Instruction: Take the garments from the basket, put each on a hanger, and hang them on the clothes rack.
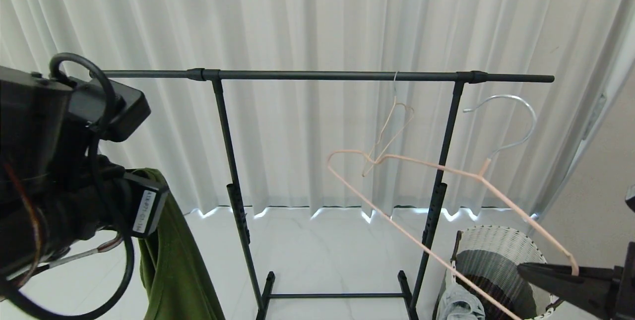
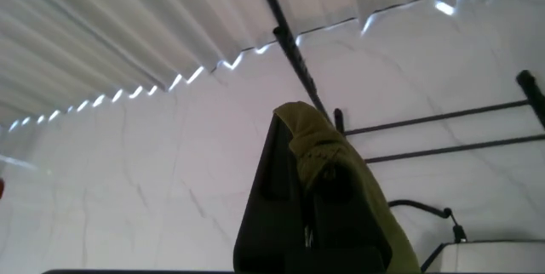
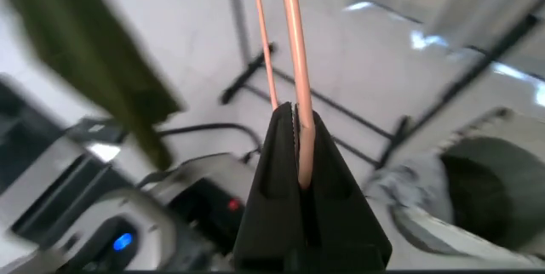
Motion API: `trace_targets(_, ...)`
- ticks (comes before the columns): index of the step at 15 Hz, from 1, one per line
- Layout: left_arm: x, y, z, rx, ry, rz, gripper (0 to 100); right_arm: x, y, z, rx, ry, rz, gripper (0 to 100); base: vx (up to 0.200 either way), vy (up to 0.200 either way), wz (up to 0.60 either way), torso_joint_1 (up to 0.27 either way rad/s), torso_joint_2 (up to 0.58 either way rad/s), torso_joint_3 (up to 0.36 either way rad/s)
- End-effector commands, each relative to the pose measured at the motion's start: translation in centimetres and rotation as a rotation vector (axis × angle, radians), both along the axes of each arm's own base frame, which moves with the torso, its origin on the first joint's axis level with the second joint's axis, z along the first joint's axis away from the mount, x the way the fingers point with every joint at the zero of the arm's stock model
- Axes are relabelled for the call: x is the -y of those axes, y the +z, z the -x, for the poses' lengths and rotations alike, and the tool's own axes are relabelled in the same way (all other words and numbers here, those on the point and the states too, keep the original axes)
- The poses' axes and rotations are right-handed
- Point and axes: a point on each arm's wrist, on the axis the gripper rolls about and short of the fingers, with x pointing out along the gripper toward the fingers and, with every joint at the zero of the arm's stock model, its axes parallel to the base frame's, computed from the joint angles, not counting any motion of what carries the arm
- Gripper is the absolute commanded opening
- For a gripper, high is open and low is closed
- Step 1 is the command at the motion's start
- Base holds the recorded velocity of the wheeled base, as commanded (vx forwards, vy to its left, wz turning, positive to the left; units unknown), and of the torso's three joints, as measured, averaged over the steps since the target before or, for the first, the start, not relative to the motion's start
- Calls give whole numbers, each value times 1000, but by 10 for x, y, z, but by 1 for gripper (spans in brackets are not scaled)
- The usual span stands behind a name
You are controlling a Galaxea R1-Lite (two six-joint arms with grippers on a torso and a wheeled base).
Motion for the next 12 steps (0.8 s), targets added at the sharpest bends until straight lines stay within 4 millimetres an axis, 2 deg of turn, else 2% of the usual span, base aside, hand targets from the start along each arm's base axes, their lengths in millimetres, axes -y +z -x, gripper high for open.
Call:
trace_targets(1, 17, -9, -25, -34, 52, -16, 0, -14, -10, 14, -48, 130, -16, 0, 0, 0, 0, 0, 0, 0)
trace_targets(3, 27, -8, -38, -30, 76, 23, 0, -26, -16, 21, -75, 198, -38, 0, 0, 0, 0, 0, 0, 0)
trace_targets(6, 38, -4, -49, -13, 93, 85, 0, -44, -19, 22, -76, 241, -45, 0, 0, 0, 0, 0, 0, 0)
trace_targets(12, 52, 3, -44, 8, 59, 147, 0, -67, -24, 12, -68, 231, -61, 0, 0, 0, 0, 0, 0, 0)
